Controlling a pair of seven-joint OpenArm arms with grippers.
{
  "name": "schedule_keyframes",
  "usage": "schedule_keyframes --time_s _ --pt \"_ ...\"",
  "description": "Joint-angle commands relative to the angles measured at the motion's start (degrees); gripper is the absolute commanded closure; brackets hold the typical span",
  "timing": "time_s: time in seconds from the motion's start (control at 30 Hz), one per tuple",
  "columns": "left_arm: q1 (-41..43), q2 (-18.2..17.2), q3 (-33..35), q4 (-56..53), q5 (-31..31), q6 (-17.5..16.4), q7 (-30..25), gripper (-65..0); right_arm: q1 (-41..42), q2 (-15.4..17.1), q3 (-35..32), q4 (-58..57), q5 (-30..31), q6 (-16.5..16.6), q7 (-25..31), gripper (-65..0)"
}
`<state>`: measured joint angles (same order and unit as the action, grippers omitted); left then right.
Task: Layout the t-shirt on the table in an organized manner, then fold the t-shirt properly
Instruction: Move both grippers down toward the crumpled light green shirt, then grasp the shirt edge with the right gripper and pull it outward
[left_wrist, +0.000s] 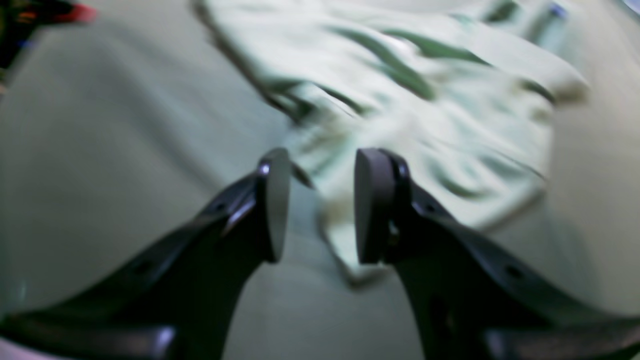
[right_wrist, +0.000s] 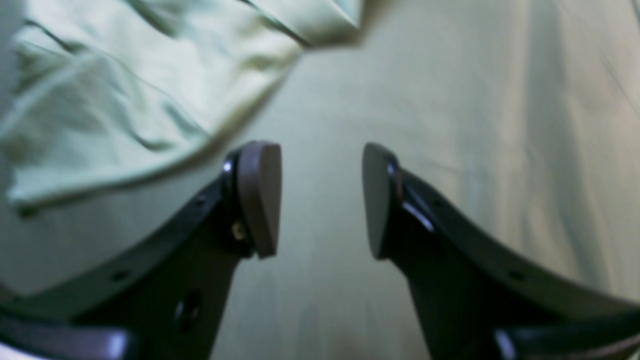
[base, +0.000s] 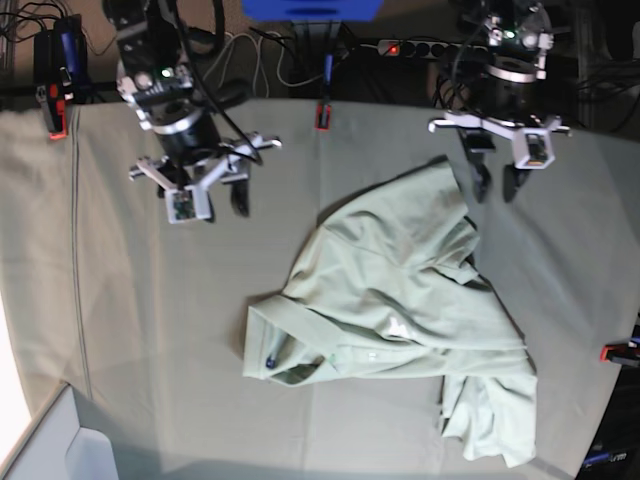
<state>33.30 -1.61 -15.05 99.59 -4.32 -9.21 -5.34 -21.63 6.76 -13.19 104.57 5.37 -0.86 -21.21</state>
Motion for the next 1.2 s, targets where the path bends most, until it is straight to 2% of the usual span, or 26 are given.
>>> schedule_keyframes --time_s 0.0,0.13,0.33,0.4,0.6,0.9,1.17 --pt "0.3 -0.1 0.0 1.6 -0.3 -0.3 -1.5 -21.8 1.2 0.1 -0.5 0.2 0.0 0.8 1.3 -27.5" --pt "0.9 -0.2 -1.6 2.7 -0.3 -0.3 -1.5 -23.8 5.1 0.1 -3.6 -2.9 0.3 0.8 1.5 -27.5" --pt "3.3 -0.1 -2.3 2.8 -0.3 -0.4 -1.6 -45.5 11.2 0.1 -9.2 -9.0 0.3 0.9 1.6 -27.5" --pt "3.8 0.0 -2.3 2.8 -0.3 -0.4 -1.6 -49.1 13.6 0.1 -11.3 -11.1 0.3 0.9 1.7 -27.5" --pt "3.4 0.1 -2.4 0.4 -0.3 -0.4 -1.5 -49.3 19.1 -0.5 -15.8 -17.2 0.4 0.9 1.7 -27.5" --pt "-0.5 0.9 -2.4 -8.2 -0.2 -0.3 -1.5 -49.3 23.3 -3.4 -15.7 -27.7 0.4 0.9 1.7 -27.6" --pt "-0.6 0.6 -2.4 -8.9 -0.2 -0.3 -1.5 -49.2 24.7 -4.6 -15.8 -32.4 0.4 1.0 1.7 -27.6"
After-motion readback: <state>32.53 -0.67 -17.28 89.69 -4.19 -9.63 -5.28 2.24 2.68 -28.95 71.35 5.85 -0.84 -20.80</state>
